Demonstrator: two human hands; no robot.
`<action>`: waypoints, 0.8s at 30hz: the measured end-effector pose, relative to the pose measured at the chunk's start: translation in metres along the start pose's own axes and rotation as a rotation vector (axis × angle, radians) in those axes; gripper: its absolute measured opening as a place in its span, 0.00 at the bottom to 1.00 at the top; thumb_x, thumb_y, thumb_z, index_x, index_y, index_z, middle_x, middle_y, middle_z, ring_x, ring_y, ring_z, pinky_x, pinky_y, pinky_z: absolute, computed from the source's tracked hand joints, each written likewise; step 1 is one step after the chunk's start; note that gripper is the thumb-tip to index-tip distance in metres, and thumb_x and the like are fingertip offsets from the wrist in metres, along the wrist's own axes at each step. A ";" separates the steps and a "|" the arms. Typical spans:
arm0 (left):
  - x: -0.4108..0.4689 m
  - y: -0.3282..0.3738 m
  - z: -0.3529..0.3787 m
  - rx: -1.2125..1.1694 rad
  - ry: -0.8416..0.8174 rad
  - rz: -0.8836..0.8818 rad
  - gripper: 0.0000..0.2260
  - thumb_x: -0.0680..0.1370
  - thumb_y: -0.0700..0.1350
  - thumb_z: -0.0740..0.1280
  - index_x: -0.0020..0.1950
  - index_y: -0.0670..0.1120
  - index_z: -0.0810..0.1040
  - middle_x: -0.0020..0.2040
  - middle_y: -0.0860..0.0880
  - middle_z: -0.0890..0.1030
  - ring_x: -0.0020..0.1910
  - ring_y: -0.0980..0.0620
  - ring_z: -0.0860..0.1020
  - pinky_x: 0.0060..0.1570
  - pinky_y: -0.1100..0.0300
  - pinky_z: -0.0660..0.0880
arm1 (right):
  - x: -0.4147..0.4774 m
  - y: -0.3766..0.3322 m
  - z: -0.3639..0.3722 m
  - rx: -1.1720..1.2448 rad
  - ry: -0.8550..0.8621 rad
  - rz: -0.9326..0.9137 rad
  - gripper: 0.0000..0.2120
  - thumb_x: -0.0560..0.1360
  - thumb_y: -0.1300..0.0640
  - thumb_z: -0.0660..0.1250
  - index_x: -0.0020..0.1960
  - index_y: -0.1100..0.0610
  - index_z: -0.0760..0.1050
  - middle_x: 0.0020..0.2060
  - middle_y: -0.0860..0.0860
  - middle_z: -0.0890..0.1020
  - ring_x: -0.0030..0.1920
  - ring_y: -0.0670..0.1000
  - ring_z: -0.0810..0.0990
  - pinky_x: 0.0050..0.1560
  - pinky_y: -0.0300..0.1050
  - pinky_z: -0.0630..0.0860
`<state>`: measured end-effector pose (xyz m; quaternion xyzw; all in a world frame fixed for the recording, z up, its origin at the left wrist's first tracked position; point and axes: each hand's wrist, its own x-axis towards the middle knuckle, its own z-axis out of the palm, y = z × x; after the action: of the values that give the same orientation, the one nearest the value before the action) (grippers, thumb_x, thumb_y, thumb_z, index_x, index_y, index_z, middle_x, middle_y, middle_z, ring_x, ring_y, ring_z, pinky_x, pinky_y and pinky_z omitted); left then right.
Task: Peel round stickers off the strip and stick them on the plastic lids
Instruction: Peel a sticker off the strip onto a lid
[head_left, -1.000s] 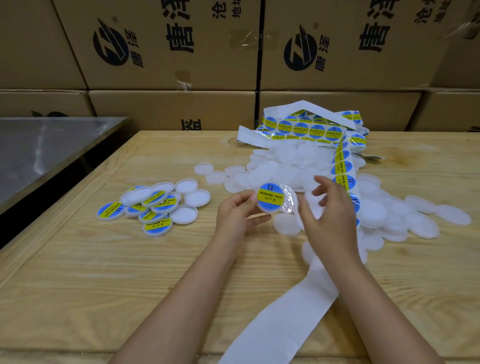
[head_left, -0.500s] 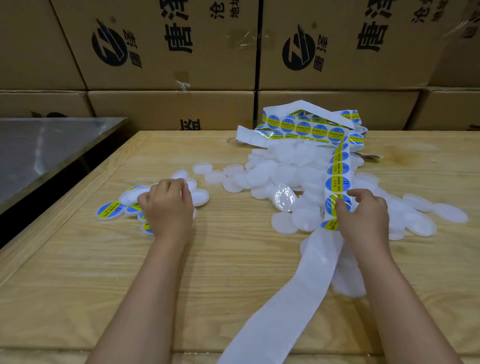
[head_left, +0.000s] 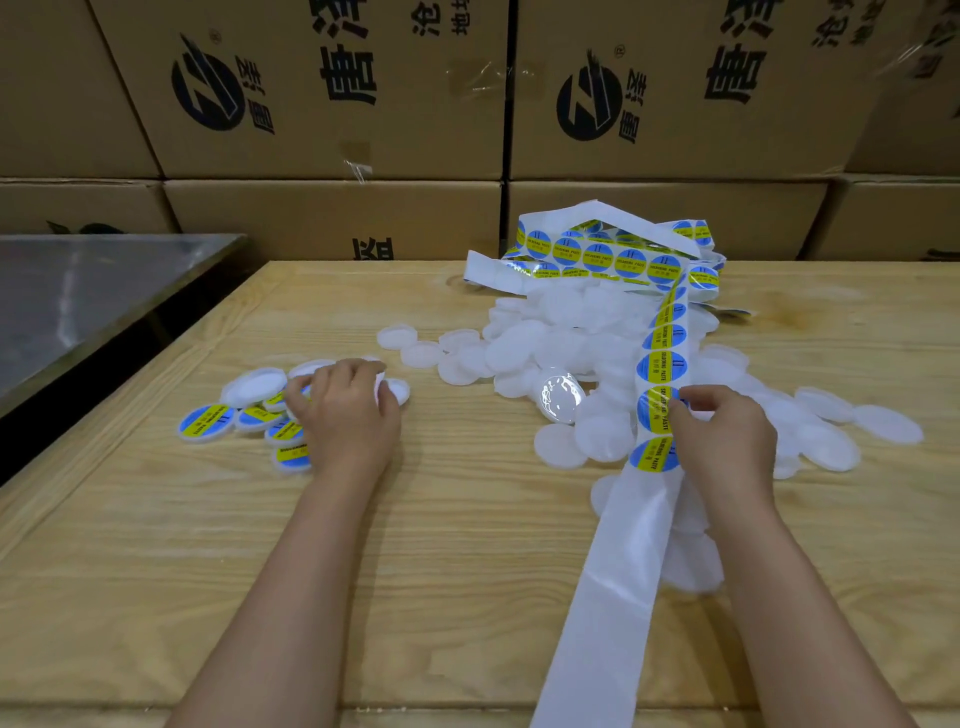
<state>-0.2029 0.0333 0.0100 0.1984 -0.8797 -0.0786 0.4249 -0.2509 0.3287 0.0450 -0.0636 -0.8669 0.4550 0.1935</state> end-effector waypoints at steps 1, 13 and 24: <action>-0.001 0.007 -0.001 -0.041 0.013 0.060 0.10 0.72 0.41 0.63 0.48 0.42 0.81 0.48 0.45 0.83 0.48 0.42 0.79 0.57 0.49 0.58 | -0.001 -0.001 0.000 0.025 -0.002 0.000 0.10 0.74 0.60 0.66 0.53 0.60 0.79 0.51 0.57 0.82 0.52 0.59 0.78 0.53 0.48 0.71; -0.046 0.118 -0.021 -0.824 -0.483 0.331 0.23 0.73 0.51 0.67 0.67 0.50 0.72 0.63 0.61 0.70 0.65 0.59 0.68 0.64 0.68 0.58 | -0.010 -0.016 0.005 0.499 -0.226 0.061 0.10 0.74 0.64 0.65 0.50 0.51 0.77 0.37 0.54 0.80 0.35 0.53 0.77 0.40 0.51 0.76; -0.050 0.119 -0.019 -0.825 -0.400 0.230 0.15 0.69 0.46 0.75 0.54 0.46 0.80 0.52 0.53 0.82 0.52 0.59 0.74 0.55 0.72 0.63 | -0.025 -0.027 0.009 0.606 -0.430 0.026 0.08 0.75 0.61 0.68 0.53 0.56 0.74 0.25 0.46 0.79 0.28 0.41 0.77 0.29 0.33 0.73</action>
<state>-0.1939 0.1629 0.0229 -0.1050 -0.8559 -0.4106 0.2963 -0.2300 0.2987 0.0557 0.0825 -0.7130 0.6962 0.0111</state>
